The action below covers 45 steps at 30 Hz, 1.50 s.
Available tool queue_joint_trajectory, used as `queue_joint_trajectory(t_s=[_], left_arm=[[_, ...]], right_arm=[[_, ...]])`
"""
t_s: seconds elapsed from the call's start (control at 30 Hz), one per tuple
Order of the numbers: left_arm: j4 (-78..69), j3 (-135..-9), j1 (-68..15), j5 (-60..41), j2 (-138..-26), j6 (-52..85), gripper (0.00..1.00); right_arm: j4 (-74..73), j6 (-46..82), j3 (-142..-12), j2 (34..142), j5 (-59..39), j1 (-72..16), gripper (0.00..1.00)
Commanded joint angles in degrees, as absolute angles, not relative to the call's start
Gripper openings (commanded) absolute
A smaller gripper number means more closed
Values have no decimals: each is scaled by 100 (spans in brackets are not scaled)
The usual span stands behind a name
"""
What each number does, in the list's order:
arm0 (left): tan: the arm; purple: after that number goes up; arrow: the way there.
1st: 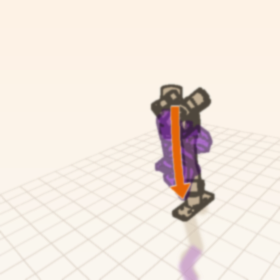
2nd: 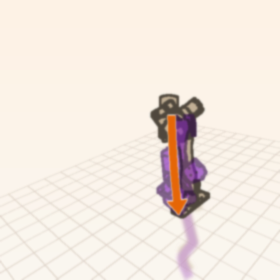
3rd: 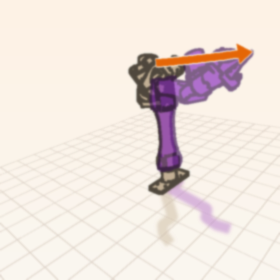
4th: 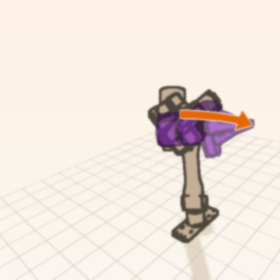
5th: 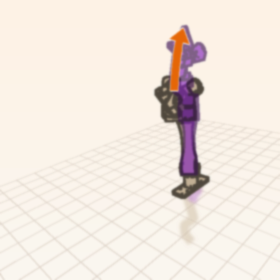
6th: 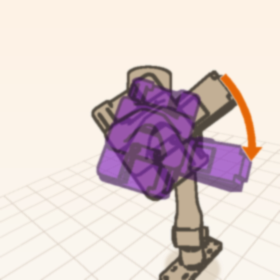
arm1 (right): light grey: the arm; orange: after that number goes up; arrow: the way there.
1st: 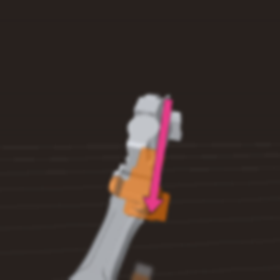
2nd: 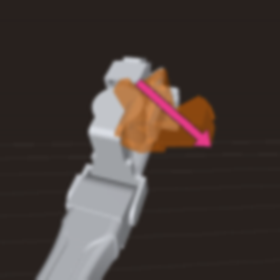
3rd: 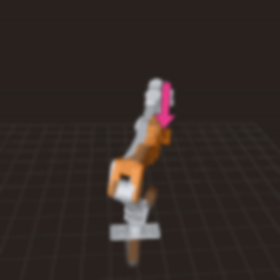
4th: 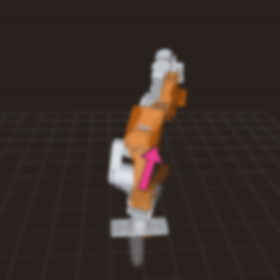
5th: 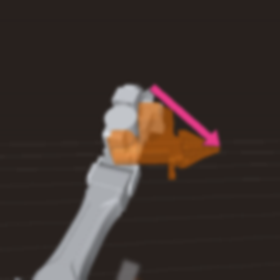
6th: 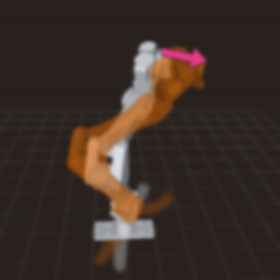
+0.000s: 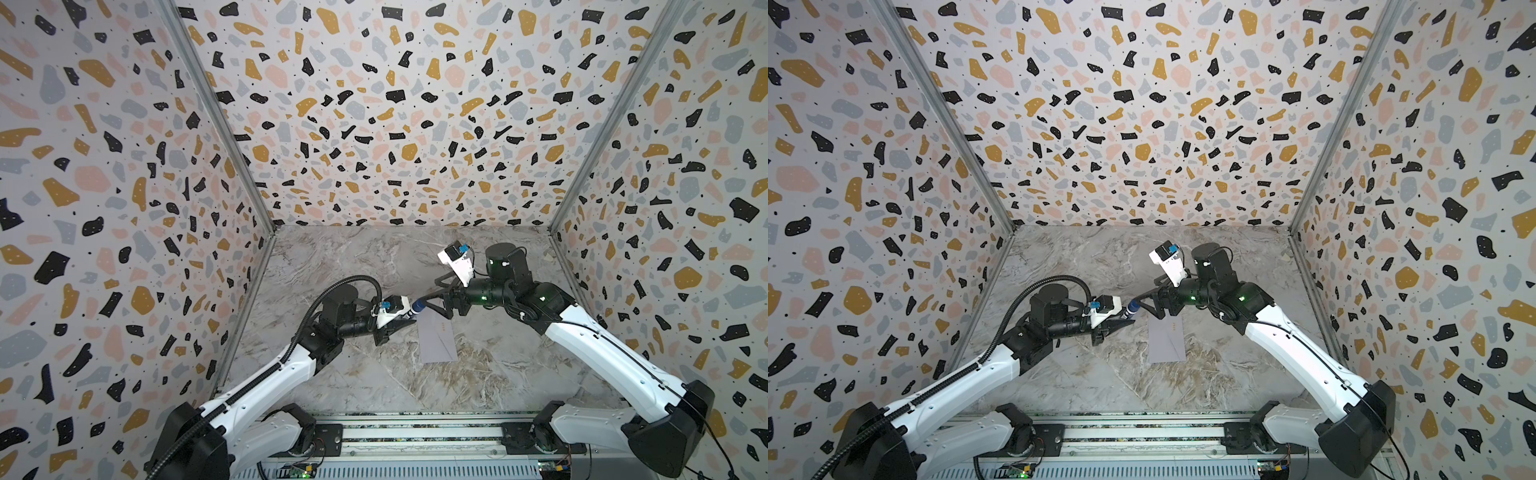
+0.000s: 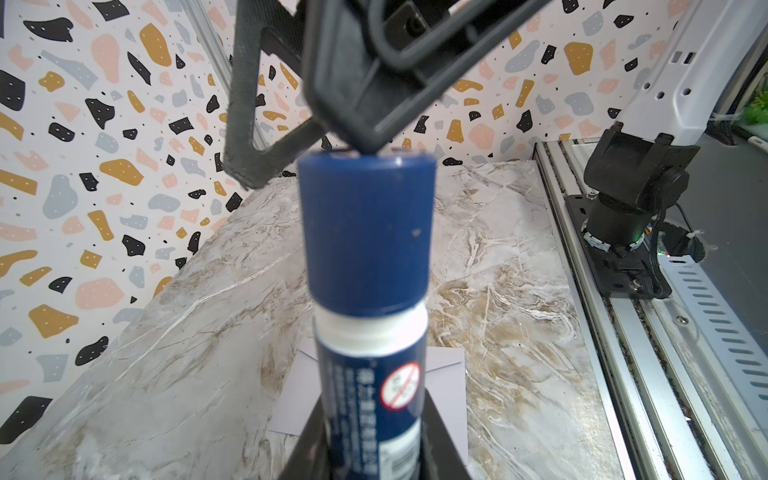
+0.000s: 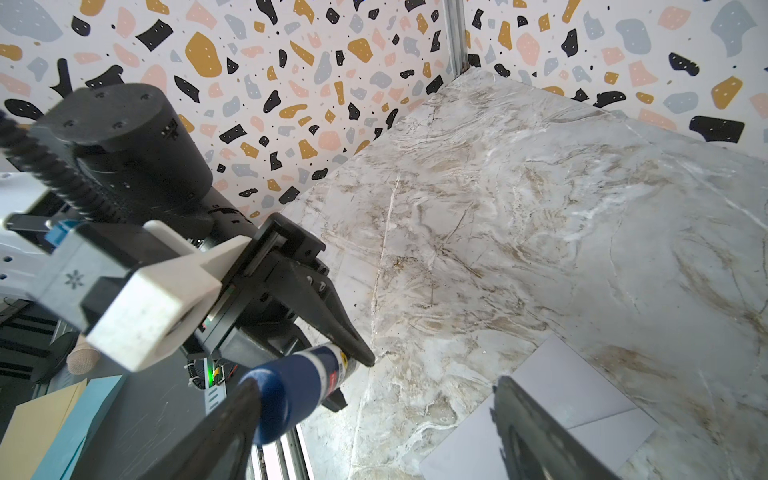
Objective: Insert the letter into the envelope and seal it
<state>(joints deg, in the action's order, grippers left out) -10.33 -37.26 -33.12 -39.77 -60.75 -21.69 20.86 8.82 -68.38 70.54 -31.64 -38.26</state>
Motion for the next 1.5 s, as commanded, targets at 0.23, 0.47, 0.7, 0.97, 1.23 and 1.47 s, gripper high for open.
queue_joint_trajectory(t_s=[0.23, 0.47, 0.7, 0.97, 1.23, 1.47], left_arm=[[-2946, -3766, -3318, -4074, -5645, -1860, 0], [-3123, -3716, -3318, -4017, -5605, -1821, 0], [-3260, -3684, -3321, -3982, -5581, -1786, 0], [-3340, -3679, -3322, -3947, -5548, -1790, 0], [-3436, -3655, -3316, -3901, -5512, -1782, 0], [-3480, -3645, -3313, -3866, -5480, -1765, 0]], right_arm=[[2820, 834, -6387, 7409, -3313, -3916, 88], [2797, 844, -6259, 7506, -3375, -3936, 88], [2857, 807, -6215, 7634, -3314, -4008, 87], [2871, 807, -6127, 7791, -3296, -4113, 87], [2867, 808, -6019, 7873, -3305, -4162, 86], [2891, 803, -5908, 7974, -3248, -4184, 86]])
